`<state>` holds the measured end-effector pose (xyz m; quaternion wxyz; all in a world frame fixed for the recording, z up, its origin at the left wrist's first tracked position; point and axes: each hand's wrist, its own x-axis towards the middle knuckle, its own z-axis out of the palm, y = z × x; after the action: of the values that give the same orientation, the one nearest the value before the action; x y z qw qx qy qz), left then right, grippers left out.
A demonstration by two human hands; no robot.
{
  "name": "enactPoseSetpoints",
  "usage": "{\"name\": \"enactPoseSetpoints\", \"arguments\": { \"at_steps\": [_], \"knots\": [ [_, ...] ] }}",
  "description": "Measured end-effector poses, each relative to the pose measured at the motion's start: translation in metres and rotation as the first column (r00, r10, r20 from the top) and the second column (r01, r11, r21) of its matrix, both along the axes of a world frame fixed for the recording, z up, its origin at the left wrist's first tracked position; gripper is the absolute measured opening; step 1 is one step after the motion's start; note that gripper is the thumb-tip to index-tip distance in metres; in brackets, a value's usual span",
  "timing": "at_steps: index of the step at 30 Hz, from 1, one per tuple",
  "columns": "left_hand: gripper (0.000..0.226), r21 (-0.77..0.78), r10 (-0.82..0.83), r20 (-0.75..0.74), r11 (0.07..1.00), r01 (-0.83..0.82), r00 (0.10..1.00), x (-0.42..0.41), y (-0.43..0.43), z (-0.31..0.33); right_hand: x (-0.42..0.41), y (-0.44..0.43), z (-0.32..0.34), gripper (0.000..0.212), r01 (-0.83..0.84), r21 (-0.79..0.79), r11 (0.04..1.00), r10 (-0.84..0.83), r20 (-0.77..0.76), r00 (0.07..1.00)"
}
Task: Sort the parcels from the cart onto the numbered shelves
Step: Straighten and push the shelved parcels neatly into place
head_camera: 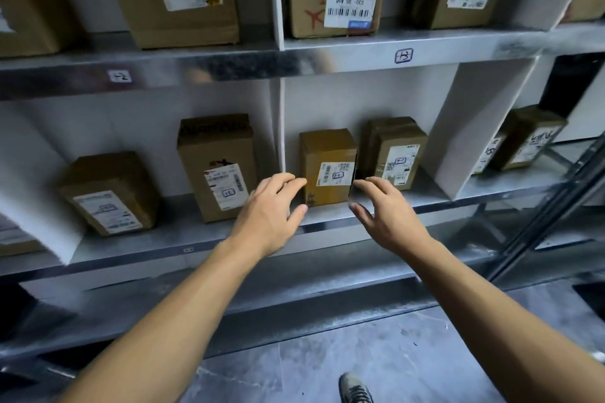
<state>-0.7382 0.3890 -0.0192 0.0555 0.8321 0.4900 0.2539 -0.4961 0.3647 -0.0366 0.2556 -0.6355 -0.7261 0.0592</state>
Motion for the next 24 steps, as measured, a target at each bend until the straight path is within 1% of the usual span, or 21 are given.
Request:
{"name": "enactPoseSetpoints", "arguments": {
  "at_steps": [5,7,9,12,17,20,24],
  "knots": [
    [0.050,-0.004,0.016,0.051,1.000,-0.016,0.999,0.037,0.041,-0.002,0.028,0.053,0.009,0.049,-0.008,-0.008,1.000,0.007,-0.057,0.998],
    [0.051,-0.032,0.043,0.084,0.999,-0.041,0.996,0.051,0.057,-0.001,0.035,0.076,0.013,0.050,-0.032,-0.023,0.999,0.030,-0.089,0.996],
    [0.053,-0.053,0.086,0.080,0.995,-0.082,0.993,0.066,0.074,-0.002,0.040,0.101,0.013,0.049,-0.044,-0.030,0.999,0.040,-0.107,0.993],
    [0.054,-0.099,0.196,0.053,0.977,-0.190,0.979,0.083,0.097,-0.007,0.044,0.134,0.007,0.047,-0.063,-0.075,0.995,0.055,-0.108,0.993],
    [0.063,-0.232,0.372,0.016,0.904,-0.358,0.928,0.095,0.128,-0.022,0.045,0.170,-0.008,0.050,-0.200,-0.127,0.971,0.180,-0.159,0.971],
    [0.065,-0.254,0.416,0.006,0.880,-0.401,0.910,0.102,0.135,-0.027,0.048,0.183,-0.016,0.050,-0.246,-0.108,0.963,0.218,-0.220,0.951],
    [0.056,-0.240,0.447,0.046,0.873,-0.424,0.894,0.110,0.132,-0.030,0.051,0.186,-0.022,0.046,-0.267,-0.074,0.961,0.235,-0.297,0.926]
  ]
}}
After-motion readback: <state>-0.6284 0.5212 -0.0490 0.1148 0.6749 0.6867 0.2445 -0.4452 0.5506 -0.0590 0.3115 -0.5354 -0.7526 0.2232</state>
